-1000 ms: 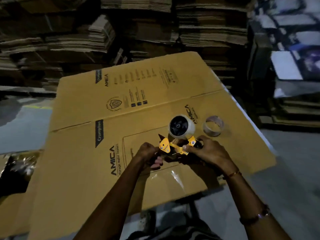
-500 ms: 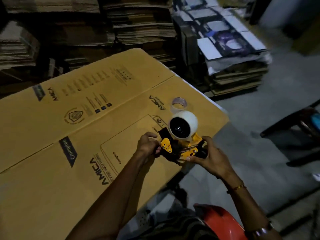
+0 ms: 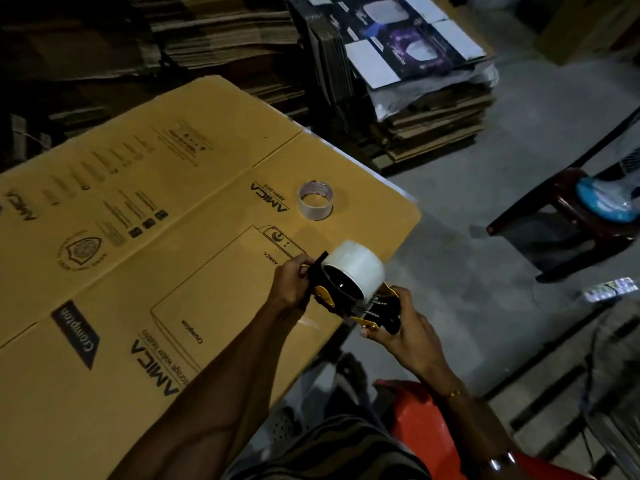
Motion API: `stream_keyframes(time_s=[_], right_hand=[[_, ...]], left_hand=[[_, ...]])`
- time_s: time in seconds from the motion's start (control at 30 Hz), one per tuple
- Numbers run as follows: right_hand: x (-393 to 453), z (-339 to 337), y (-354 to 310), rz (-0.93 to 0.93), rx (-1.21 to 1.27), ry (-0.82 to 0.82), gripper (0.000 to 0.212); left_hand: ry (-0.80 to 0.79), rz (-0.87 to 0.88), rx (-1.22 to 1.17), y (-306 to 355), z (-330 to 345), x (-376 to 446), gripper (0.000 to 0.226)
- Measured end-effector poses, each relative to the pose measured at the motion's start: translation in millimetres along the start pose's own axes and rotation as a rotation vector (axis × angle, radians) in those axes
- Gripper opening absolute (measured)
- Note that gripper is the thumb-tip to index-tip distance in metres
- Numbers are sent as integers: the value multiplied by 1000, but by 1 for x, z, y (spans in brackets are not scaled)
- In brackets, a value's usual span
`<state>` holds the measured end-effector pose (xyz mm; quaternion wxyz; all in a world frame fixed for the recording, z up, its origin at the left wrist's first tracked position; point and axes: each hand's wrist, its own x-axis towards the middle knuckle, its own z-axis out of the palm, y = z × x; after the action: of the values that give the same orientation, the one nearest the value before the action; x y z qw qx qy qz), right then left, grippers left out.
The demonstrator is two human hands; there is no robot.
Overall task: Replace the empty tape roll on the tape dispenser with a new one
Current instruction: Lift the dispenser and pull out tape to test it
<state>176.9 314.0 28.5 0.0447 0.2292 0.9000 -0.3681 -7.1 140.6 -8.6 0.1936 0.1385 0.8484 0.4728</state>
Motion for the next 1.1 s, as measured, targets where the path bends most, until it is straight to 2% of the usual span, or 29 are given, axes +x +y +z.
stream_keyframes(time_s=[0.13,0.2,0.33,0.43,0.57,0.77,1.1], right_hand=[[12,5,5,20,14,-22,90],[16,8,7,44,21,-44,85],[20,11,8,29,47,-68,75],[20,10,10,25,83,-91,71],[19,9,10,-18,76,-104,72],[19,10,15,-89,33,-66,73],[13,17,12,-281,-42,49,81]], left_hand=[[25,20,39,-7,2,1,27],[49,11,33,-9,4,1,34],[84,27,58,-16,9,1,34],[81,104,37,-14,9,-3,33],[63,238,99,-15,10,-6,42],[103,282,177,-19,12,-6,21],[103,252,54,-20,10,-16,22]])
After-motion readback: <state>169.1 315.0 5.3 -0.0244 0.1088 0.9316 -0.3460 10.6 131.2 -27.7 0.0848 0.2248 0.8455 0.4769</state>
